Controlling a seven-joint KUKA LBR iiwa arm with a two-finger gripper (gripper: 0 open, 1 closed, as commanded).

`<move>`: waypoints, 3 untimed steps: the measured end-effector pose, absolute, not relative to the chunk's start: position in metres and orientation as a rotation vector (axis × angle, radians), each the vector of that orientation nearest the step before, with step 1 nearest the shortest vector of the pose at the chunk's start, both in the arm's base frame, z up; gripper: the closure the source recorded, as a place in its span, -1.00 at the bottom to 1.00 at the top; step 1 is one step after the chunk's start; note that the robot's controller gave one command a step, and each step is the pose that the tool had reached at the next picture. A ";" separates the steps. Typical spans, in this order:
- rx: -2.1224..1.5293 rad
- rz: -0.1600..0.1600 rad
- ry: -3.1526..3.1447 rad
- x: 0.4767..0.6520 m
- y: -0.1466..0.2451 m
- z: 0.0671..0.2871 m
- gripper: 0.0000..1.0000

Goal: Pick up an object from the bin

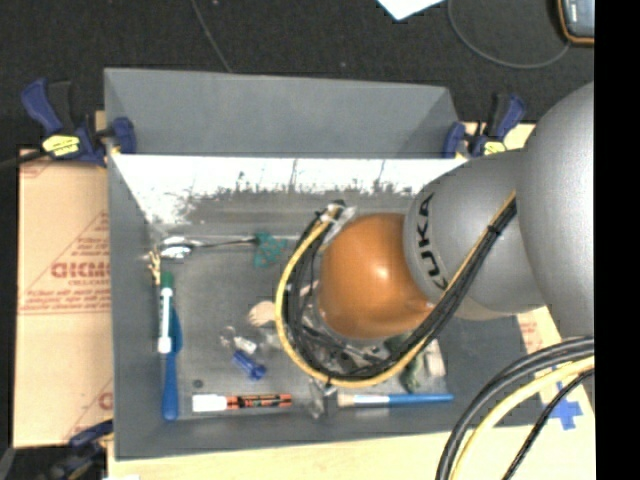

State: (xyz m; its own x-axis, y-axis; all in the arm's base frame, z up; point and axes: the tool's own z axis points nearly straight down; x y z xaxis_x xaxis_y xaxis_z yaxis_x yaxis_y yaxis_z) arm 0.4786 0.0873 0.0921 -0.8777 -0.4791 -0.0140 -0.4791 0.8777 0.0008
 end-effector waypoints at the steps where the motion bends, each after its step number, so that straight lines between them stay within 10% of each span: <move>1: -1.284 -0.004 2.846 0.522 0.042 0.124 -1.00; 2: -1.241 0.006 2.861 0.479 0.157 0.070 -1.00; 3: -1.317 0.003 2.827 0.482 0.153 0.071 -1.00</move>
Offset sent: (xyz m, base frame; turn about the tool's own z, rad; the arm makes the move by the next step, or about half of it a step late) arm -0.0006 0.0653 -0.0221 -0.3097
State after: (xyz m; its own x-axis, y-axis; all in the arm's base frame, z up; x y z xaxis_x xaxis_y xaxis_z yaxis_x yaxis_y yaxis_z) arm 0.4816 0.1525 0.0710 -0.6431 -0.7655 -0.0214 -0.7655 0.6434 -0.0077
